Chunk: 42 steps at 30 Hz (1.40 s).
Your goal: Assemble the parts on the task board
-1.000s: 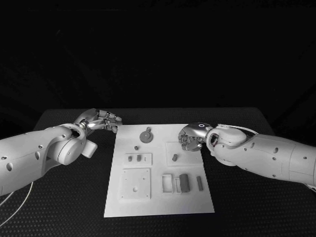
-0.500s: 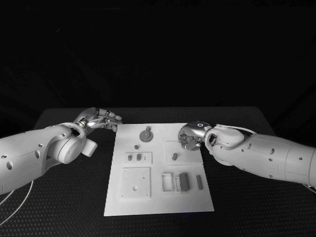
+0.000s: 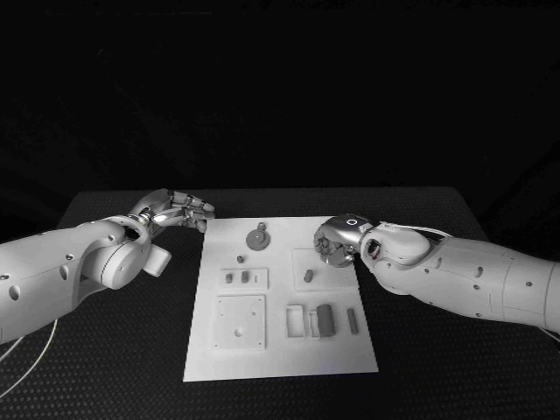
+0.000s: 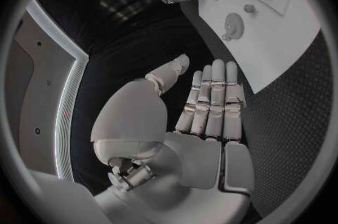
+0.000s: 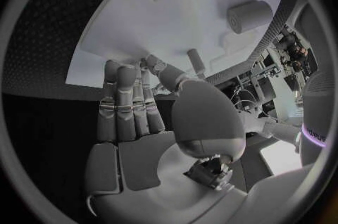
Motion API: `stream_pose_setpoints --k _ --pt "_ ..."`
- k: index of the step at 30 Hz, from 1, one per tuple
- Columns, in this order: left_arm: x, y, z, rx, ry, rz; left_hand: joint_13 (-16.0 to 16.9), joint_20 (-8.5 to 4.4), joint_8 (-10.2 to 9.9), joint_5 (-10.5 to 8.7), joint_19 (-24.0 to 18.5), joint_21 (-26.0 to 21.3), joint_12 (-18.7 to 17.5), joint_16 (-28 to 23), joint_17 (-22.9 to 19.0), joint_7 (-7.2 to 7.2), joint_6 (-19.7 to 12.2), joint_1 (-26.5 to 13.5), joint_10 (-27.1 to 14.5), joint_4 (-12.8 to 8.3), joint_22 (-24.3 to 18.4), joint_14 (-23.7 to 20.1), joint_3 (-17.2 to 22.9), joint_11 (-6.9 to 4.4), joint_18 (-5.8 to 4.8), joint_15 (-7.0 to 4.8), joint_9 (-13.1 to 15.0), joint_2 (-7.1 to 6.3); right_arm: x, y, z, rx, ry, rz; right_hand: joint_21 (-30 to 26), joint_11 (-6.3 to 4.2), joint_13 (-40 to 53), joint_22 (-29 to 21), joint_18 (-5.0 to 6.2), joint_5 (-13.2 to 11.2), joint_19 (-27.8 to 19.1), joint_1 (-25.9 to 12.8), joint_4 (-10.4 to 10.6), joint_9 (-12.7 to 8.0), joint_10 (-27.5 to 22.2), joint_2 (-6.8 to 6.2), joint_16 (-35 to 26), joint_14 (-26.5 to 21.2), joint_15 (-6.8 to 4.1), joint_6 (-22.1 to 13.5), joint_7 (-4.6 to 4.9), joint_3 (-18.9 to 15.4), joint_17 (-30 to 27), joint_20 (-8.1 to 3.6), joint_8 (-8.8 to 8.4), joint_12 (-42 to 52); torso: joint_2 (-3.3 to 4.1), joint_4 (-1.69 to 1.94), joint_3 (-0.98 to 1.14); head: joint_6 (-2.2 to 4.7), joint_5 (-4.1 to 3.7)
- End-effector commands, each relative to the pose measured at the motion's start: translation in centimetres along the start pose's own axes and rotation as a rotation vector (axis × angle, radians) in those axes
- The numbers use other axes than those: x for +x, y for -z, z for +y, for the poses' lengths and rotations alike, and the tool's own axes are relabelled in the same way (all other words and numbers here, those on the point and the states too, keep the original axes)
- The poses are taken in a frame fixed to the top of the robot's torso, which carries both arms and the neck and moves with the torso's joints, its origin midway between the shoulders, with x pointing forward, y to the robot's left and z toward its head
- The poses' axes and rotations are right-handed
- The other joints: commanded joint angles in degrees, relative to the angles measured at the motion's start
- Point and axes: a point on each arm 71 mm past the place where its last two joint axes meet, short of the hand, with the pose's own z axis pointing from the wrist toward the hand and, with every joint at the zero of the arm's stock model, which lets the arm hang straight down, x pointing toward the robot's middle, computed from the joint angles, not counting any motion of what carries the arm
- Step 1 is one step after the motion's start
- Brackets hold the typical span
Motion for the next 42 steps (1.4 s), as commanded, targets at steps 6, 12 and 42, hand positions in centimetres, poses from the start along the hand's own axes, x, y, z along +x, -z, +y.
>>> stream_pose_setpoints --k 6,12,42 --pt "0.0 0.0 -0.2 0.013 0.005 -0.003 -0.06 0.12 0.15 0.3 0.41 -0.28 -0.4 -0.32 0.12 0.25 -0.12 -0.22 -0.46 -0.05 -0.07 0.38 -0.37 -0.03 0.56 -0.07 -0.07 -0.33 2.7 0.7 0.2 0.012 0.066 0.12 0.59 -0.07 0.34 0.47 0.36 0.05 0.6 0.44 -0.03 -0.19 0.83 -0.55 0.88 0.2 -0.59 1.0 -0.2 0.24 0.26 -0.32 0.4 0.26 0.01 0.02 -0.02 -0.22 -0.12" --pt "0.0 0.0 -0.2 0.013 0.004 -0.007 -0.07 0.11 0.14 0.3 0.46 -0.29 -0.41 -0.34 0.16 0.27 -0.17 -0.23 -0.45 -0.03 -0.08 0.42 -0.38 -0.03 0.56 -0.08 -0.08 -0.3 2.6 0.7 0.4 0.006 0.072 0.091 1.2 -0.55 0.82 1.11 0.36 0.06 1.46 0.81 -0.05 -0.22 1.71 -0.68 1.92 0.68 -1.1 1.89 -0.52 0.22 0.57 -0.76 0.75 0.55 0.02 0.0 -0.04 -0.16 -0.32" --pt "-0.5 0.0 -0.1 0.009 0.001 -0.023 -0.11 0.02 0.13 0.37 0.73 -0.43 -0.48 -0.5 0.47 0.35 -0.35 -0.6 -0.43 0.36 -0.13 0.73 -0.54 -0.02 0.55 -0.18 -0.11 -0.24 1.2 0.9 0.4 -0.002 0.04 0.018 2.72 -1.51 2.6 2.69 0.36 0.06 3.42 1.29 -0.05 0.52 3.33 -1.17 4.48 1.28 -2.08 3.15 -1.08 -0.04 1.54 -1.83 1.61 0.91 0.03 0.05 -0.02 -0.3 -0.28"
